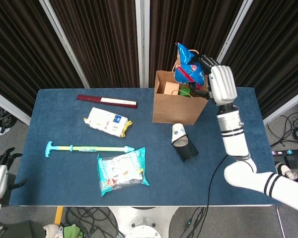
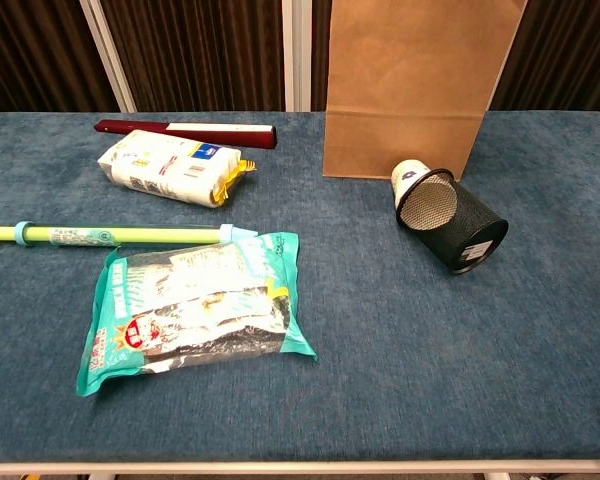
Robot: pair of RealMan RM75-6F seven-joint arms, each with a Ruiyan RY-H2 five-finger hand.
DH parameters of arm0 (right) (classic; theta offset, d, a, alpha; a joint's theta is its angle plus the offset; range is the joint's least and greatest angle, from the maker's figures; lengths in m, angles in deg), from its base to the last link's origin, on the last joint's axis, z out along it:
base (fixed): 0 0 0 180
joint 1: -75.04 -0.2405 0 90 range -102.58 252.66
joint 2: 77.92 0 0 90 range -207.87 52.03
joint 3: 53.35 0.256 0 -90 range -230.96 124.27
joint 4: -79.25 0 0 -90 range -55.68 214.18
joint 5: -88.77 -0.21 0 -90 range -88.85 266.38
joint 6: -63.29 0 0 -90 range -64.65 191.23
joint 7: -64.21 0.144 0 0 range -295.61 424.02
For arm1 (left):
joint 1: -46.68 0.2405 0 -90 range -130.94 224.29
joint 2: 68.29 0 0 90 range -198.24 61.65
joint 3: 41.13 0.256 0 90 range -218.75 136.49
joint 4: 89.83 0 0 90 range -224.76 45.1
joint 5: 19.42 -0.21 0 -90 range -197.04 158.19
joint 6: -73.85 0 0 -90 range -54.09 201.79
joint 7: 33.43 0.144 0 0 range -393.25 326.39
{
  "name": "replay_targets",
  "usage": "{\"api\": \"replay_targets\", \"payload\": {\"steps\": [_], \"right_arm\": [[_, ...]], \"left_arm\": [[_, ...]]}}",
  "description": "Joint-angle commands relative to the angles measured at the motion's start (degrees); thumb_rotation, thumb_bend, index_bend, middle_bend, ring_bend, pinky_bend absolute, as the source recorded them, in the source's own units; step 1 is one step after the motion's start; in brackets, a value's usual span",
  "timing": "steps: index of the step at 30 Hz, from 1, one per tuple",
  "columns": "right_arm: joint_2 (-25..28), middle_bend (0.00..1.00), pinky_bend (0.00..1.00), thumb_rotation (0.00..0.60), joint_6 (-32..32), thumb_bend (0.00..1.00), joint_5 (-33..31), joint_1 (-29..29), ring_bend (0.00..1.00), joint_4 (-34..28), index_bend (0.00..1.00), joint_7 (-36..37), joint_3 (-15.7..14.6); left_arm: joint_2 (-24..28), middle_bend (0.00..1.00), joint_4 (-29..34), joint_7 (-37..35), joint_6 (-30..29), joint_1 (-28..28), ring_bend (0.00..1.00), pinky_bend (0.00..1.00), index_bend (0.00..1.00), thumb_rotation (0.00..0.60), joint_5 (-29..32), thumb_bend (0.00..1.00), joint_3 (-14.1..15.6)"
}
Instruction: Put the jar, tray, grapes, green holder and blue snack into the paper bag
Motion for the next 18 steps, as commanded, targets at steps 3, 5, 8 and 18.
{"api": "replay_targets", "payload": {"steps": [3, 5, 8, 18], "right_arm": [[-0.82, 0.41, 0.65, 0.600, 9.71, 0.49, -8.91, -2.80, 0.31, 4.30, 0.51, -5.59, -1.39], [-1.63, 0.39, 0.63, 0.600, 10.94, 0.48, -9.90, -3.52, 0.30, 5.48, 0.49, -6.24, -1.75], [-2.46, 0.34, 0.54, 0.600, 13.30, 0.42, -11.56, -4.51, 0.21, 7.02, 0.40, -7.16, -2.36], [-1.15, 0.04, 0.07, 0.600, 17.39, 0.00, -13.53, -4.87, 0.00, 7.24, 0.00, -5.51, -2.39]], "left_arm": [[-0.19, 0.24, -0.15, -0.03, 0.16, 0.00, 0.23, 0.23, 0.32, 0.600, 0.13, 0.10, 0.08], [-0.22, 0.24, -0.13, -0.01, 0.15, 0.02, 0.24, 0.23, 0.32, 0.600, 0.18, 0.09, 0.07], [-0.25, 0.24, -0.23, -0.12, -0.05, 0.23, 0.24, 0.23, 0.32, 0.600, 0.26, 0.10, 0.15], [-0.35, 0.24, -0.29, -0.23, -0.01, 0.35, 0.23, 0.23, 0.32, 0.600, 0.30, 0.09, 0.23]]}}
